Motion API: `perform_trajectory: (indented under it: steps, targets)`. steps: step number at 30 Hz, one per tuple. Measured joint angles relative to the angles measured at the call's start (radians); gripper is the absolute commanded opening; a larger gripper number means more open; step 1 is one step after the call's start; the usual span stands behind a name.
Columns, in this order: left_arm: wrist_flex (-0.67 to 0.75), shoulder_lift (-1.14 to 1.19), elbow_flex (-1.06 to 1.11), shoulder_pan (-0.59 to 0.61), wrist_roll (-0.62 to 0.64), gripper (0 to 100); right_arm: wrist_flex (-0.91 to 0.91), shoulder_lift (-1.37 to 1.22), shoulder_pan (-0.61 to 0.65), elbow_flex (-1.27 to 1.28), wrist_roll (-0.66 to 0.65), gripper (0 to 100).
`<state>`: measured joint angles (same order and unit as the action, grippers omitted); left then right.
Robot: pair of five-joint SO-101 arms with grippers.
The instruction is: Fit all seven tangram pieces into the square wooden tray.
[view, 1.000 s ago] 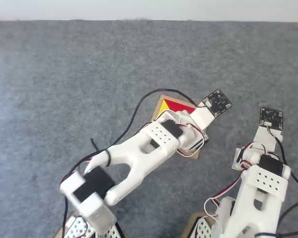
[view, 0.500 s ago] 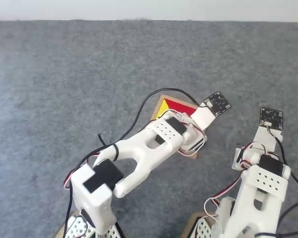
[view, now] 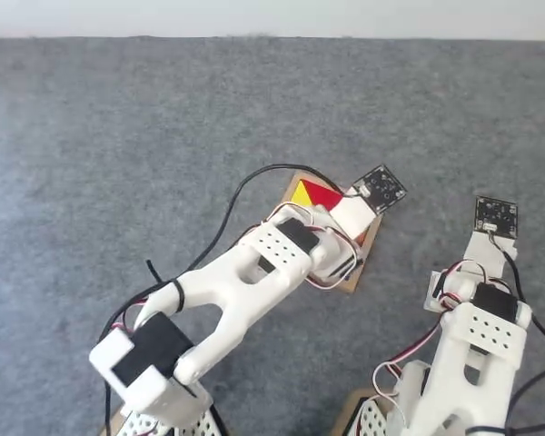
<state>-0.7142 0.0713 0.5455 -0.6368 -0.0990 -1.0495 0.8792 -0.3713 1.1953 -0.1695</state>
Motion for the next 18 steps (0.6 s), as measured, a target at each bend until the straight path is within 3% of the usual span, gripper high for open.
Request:
perform_trajectory:
  steps: [9,18]
  targets:
    - [0.0,-0.153,0.061,0.098,0.015,18,0.0,0.0,0.0,0.0,0.0,9.2]
    - [0.066,-0.649,0.453,0.252,0.072,18,0.0,0.0,0.005,0.0,0.012,8.9]
